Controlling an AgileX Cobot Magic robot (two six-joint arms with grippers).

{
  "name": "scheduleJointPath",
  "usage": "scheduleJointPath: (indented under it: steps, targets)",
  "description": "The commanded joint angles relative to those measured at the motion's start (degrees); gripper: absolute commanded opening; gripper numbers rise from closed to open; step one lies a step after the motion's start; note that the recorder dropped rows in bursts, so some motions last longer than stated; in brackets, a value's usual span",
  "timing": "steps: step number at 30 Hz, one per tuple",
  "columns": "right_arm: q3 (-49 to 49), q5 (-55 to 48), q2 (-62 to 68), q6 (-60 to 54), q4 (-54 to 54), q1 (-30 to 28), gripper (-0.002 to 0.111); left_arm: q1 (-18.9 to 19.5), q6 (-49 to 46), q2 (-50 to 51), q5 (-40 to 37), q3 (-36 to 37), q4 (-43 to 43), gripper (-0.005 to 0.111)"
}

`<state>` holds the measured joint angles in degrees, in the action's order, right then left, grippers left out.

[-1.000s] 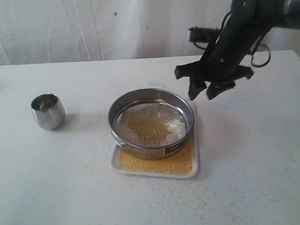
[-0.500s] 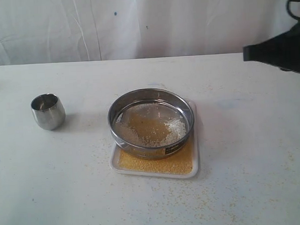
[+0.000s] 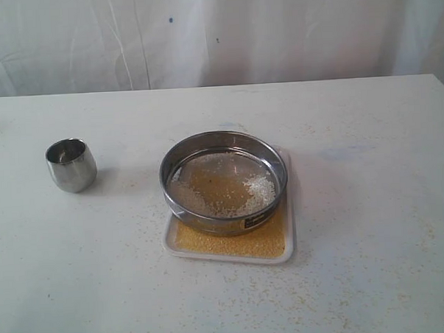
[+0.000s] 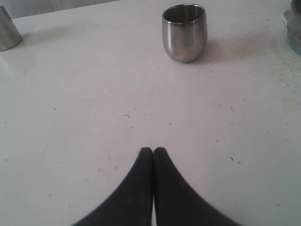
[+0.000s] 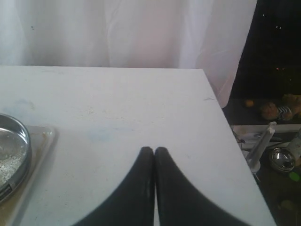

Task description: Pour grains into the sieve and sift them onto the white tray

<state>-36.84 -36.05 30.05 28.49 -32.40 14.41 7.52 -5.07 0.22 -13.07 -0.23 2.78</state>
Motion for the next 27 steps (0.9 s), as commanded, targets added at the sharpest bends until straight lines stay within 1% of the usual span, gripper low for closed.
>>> scheduleJointPath:
  steps: [1,4,7,10,15,17,19,20,23,25,26,27]
  targets:
    - [0.3,-1.1,-4.9,0.7,-0.6,-0.3,0.0,-0.2,0.1,-0.2,-0.2,0.2,0.6,0.0]
    - [0.3,-1.1,-7.0,0.7,-0.6,-0.3,0.0,-0.2,0.1,-0.2,-0.2,0.2,0.6,0.0]
    - [0.5,-2.3,-10.0,1.5,-3.6,-0.6,0.0,-0.2,0.1,-0.2,-0.2,0.2,0.6,0.0]
    - [1.9,-0.9,-16.1,1.7,-1.7,-3.5,0.0,-0.2,0.1,-0.2,-0.2,0.2,0.6,0.0]
    - [4.7,3.6,-27.2,3.2,-0.3,-10.8,0.0,-0.2,0.1,-0.2,-0.2,0.2,0.6,0.0]
    - [4.8,3.8,-30.0,2.1,-0.4,-12.3,0.0,-0.2,0.1,-0.2,-0.2,0.2,0.6,0.0]
    - [4.8,4.8,-30.0,0.4,-0.5,-12.4,0.0,-0.2,0.1,-0.2,-0.2,0.2,0.6,0.0]
    - [4.7,6.9,-30.0,0.0,-0.4,-12.4,0.0,-0.2,0.1,-0.2,-0.2,0.2,0.6,0.0]
    - [7.3,18.0,-30.0,-0.2,-0.4,-12.4,0.0,-0.2,0.1,-0.2,-0.1,0.2,0.6,0.0]
    - [11.1,24.2,-30.0,-0.5,3.2,-12.4,0.0,-0.2,0.1,-0.2,-0.1,0.2,0.6,0.0]
    - [12.8,24.8,-30.0,-2.1,7.3,-12.4,0.0,-0.2,0.1,-0.2,-0.1,0.2,0.6,0.0]
    - [15.5,24.7,-30.0,-7.3,14.7,-12.4,0.0,-0.2,0.1,-0.2,-0.1,0.2,0.6,0.0]
